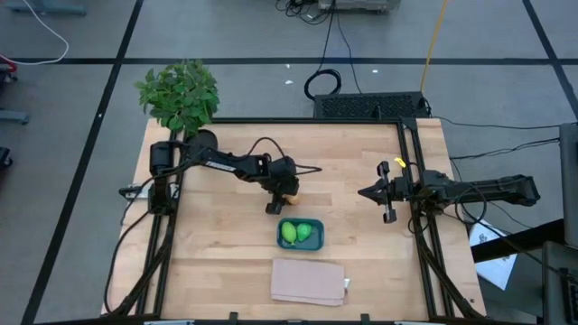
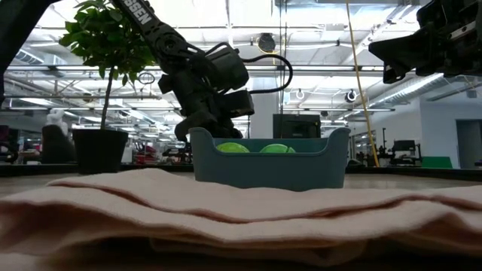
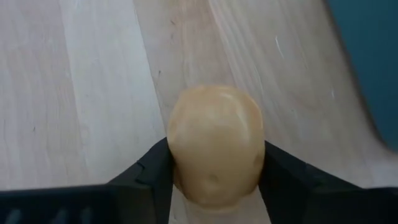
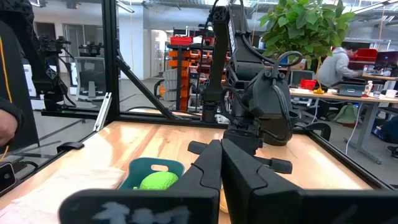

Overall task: Pick and placing Produce into tupperware
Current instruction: Put the brown potato into the blue bin

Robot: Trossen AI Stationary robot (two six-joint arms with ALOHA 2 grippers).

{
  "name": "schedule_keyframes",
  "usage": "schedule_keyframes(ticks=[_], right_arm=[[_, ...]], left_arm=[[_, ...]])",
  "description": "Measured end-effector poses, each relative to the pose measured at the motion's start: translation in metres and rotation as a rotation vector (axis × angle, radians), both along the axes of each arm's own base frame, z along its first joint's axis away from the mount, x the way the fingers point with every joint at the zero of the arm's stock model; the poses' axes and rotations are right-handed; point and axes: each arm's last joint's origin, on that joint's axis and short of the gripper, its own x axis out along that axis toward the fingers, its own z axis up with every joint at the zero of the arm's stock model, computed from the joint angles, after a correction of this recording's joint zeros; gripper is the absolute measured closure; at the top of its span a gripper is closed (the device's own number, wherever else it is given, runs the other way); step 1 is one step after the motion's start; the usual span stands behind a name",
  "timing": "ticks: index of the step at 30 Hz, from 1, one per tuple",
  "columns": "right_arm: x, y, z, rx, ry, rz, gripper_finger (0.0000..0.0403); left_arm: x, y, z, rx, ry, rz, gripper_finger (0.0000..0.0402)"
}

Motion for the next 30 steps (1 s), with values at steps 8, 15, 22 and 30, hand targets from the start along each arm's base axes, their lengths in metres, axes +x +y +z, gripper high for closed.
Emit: schedule_keyframes(ticks=[8, 15, 22, 30], right_arm=[[0.0, 0.0, 0.0, -0.006, 0.0, -0.001, 0.0403], [0.0, 0.0, 0.0, -0.007, 0.003, -0.001, 0.0403], [0.0, 0.0, 0.0, -0.007, 0.003, -0.001, 0.0403], [0.0, 0.0, 0.0, 0.003, 0.002, 0.001, 0.0403]], left_arm=[[-0.003, 0.0, 0.017, 0.028, -0.028, 0.003, 0.02], [-0.011, -0.001, 0.045, 0.054, -0.077, -0.004, 0.0194], [-0.028, -0.004, 0.088, 0.083, -0.149, -0.009, 0.0193], [-0.053, -0.009, 0.134, 0.109, -0.242, -0.017, 0.0193]])
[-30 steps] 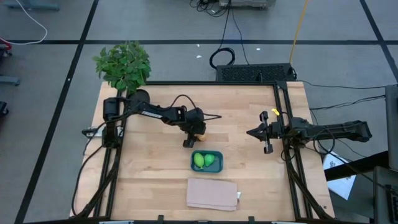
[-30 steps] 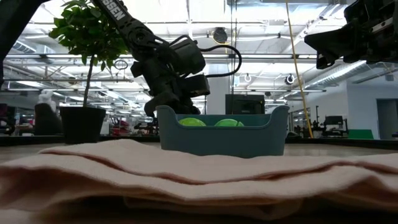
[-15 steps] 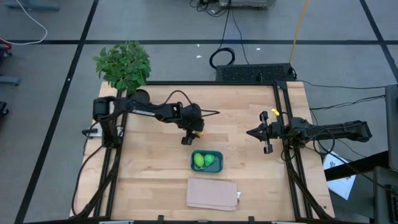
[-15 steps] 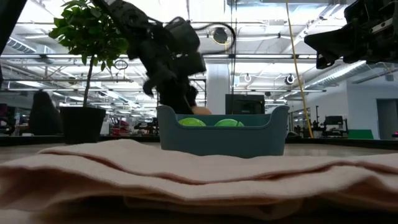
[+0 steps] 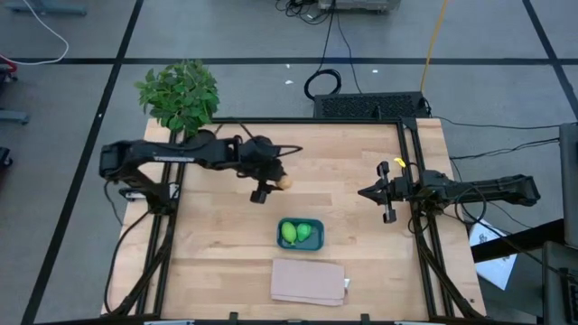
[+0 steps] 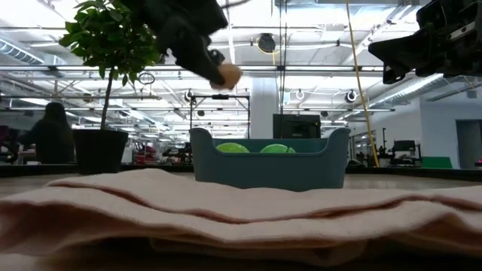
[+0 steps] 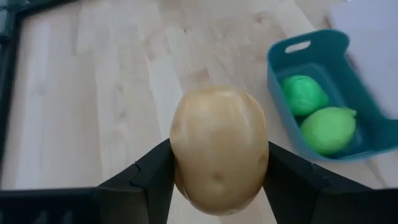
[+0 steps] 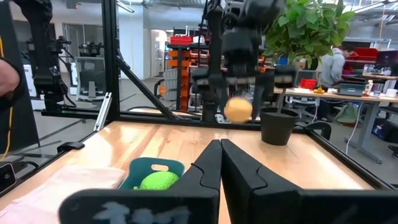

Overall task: Pick and placing Produce into tupperware
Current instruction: Put the brown potato into the blue bin

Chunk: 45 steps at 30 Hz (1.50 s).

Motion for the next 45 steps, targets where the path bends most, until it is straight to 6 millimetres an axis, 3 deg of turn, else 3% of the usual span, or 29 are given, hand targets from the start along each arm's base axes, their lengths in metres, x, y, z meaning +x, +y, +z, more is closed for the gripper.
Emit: schedule_keyframes(ticks=[13, 28, 34, 45], right_arm=[[0.0, 0.0, 0.0, 0.002, -0.004, 0.0, 0.0403], [0.0, 0.0, 0.0, 0.002, 0.002, 0.0, 0.0403], [0.0, 0.0, 0.0, 0.002, 0.0, 0.0, 0.0403], [0.0, 0.0, 0.0, 0.009, -0.004, 0.001, 0.0403]], left_arm=[[-0.041, -0.006, 0.047, 0.039, -0.083, -0.001, 0.0192], [-0.12, -0.02, 0.099, 0.079, -0.238, 0.023, 0.0192], [-0.146, -0.025, 0.091, 0.051, -0.329, 0.055, 0.0192], [-0.173, -0.033, 0.039, -0.012, -0.521, 0.034, 0.0192]])
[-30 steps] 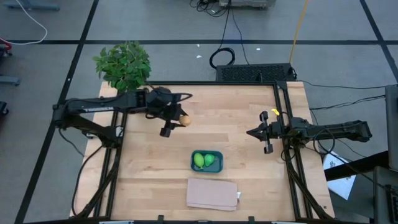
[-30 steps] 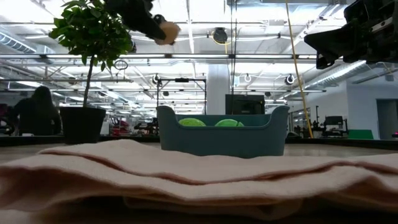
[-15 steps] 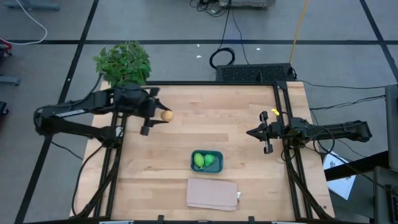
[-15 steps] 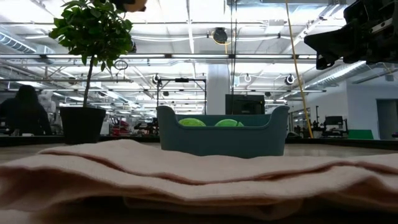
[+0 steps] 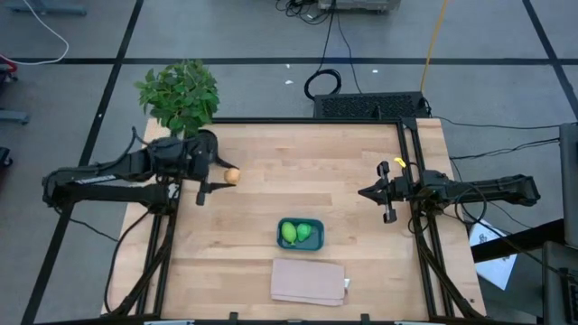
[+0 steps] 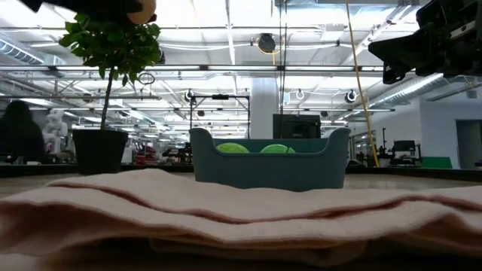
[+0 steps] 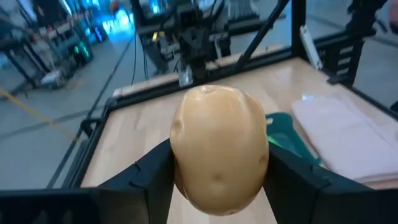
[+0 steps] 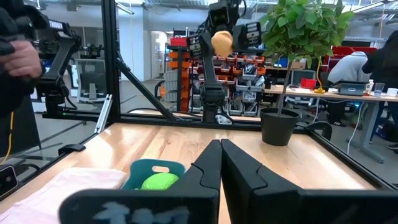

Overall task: Pick and placing Produce into tupperware
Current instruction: Put the brown potato into the blue bin

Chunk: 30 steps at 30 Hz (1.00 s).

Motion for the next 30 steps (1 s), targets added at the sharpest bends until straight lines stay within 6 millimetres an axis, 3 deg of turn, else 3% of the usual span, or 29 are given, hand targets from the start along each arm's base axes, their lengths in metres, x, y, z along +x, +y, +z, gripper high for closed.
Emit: schedule_keyframes(ticks=[15, 30], right_arm=[[0.0, 0.0, 0.0, 0.0, 0.001, 0.0, 0.0403], [0.0, 0.0, 0.0, 0.0, 0.005, 0.0, 0.0403]], left_arm=[[-0.014, -0.008, -0.068, -0.053, -0.208, -0.042, 0.0192], [-0.017, -0.008, -0.08, -0.12, -0.267, -0.042, 0.0193]])
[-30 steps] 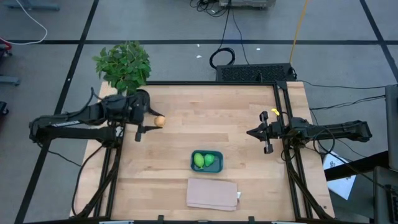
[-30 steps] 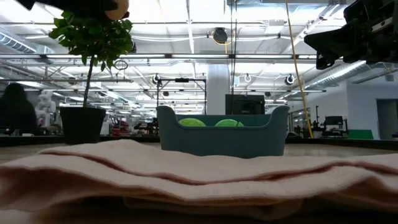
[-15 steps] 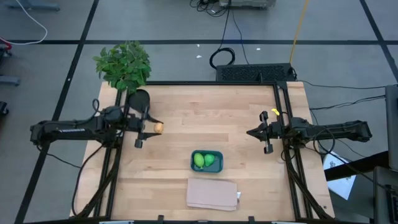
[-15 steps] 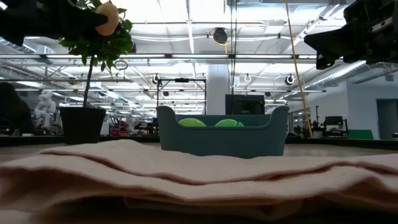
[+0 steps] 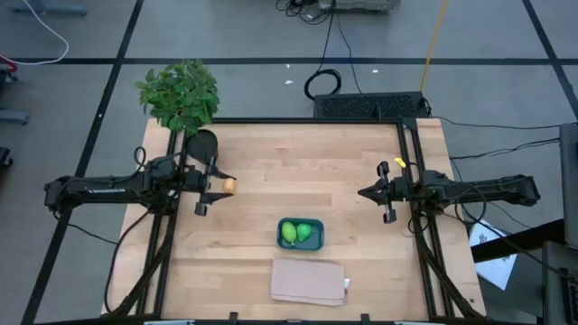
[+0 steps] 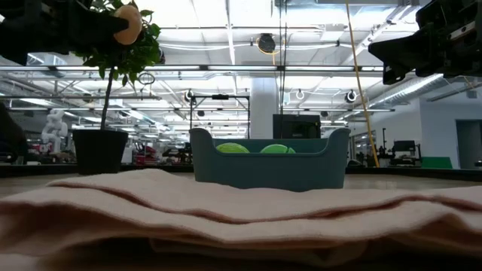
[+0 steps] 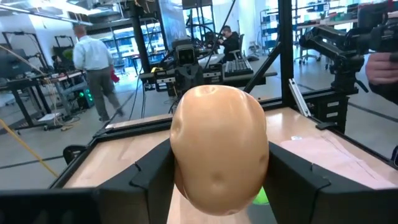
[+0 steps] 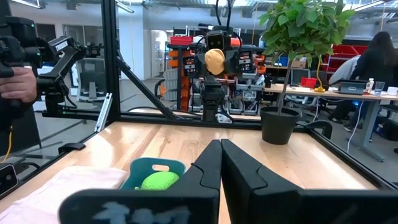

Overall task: Pick and placing Produce into tupperware
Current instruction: Put the brown potato into the blue bin

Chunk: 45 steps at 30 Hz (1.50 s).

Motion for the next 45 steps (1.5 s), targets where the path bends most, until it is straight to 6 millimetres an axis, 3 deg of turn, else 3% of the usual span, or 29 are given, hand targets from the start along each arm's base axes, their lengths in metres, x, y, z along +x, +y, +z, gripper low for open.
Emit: schedule_keyframes(ticks=[22, 33, 45], right_arm=[[0.0, 0.0, 0.001, -0.002, -0.005, 0.0, 0.0403], [0.0, 0.0, 0.001, -0.001, -0.011, -0.001, 0.0403], [0.0, 0.0, 0.001, 0.0, -0.012, -0.001, 0.0403]], left_arm=[[0.003, -0.001, -0.001, -0.049, 0.011, -0.035, 0.0193], [0.023, -0.01, -0.004, -0.064, 0.013, -0.115, 0.0193], [0.058, -0.023, 0.007, -0.059, 0.097, -0.168, 0.0193]])
